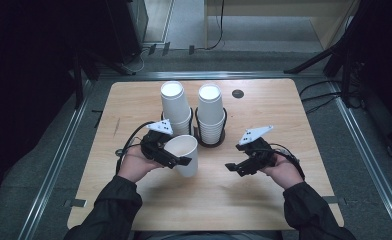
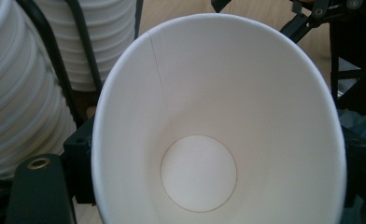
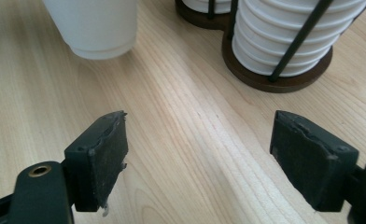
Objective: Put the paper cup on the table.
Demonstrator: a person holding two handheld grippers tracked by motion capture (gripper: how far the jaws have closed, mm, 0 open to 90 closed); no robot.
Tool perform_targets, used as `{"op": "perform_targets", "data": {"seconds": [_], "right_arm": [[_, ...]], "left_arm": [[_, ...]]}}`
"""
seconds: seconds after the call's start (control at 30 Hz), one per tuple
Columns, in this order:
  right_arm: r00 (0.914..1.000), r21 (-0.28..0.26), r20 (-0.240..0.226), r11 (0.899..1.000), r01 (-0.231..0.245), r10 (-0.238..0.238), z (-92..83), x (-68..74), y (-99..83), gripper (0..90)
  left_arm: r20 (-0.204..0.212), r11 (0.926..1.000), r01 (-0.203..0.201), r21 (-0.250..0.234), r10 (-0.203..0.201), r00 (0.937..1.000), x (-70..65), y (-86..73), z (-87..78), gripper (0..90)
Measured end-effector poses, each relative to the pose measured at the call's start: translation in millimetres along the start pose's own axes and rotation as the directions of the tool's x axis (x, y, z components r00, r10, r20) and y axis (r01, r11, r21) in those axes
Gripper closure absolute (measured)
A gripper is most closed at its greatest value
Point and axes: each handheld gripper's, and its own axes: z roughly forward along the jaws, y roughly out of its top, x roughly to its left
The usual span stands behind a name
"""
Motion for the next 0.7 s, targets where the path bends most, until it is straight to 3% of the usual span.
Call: {"op": "perform_targets", "data": {"seconds": [0.17,0.27,0.43,0.7], "right_arm": [[1.0000,0.000,0.003,1.000,-0.007,0.007,-0.1,-3.8,0.2,19.5],[0.9995,-0.006,0.029,1.000,-0.009,0.009,-0.4,-7.0,1.3,19.7],[0.9991,-0.012,0.033,1.000,-0.026,0.027,-1.1,-11.5,2.6,19.9],[0.9985,-0.013,0.042,0.999,-0.036,0.036,0.5,-15.2,3.9,19.8]], "left_arm": [[-0.016,0.9999,0.011,-0.003,-0.011,0.9998,4.4,-4.2,-6.8,16.6],[-0.021,0.9998,0.021,-0.006,-0.021,0.9996,7.0,-7.2,-10.1,16.5],[-0.030,0.9980,0.061,-0.012,-0.062,0.9976,10.9,-11.1,-16.1,16.4],[-0.073,0.9964,0.083,-0.019,-0.084,0.9938,18.9,-19.1,-27.2,16.4]]}}
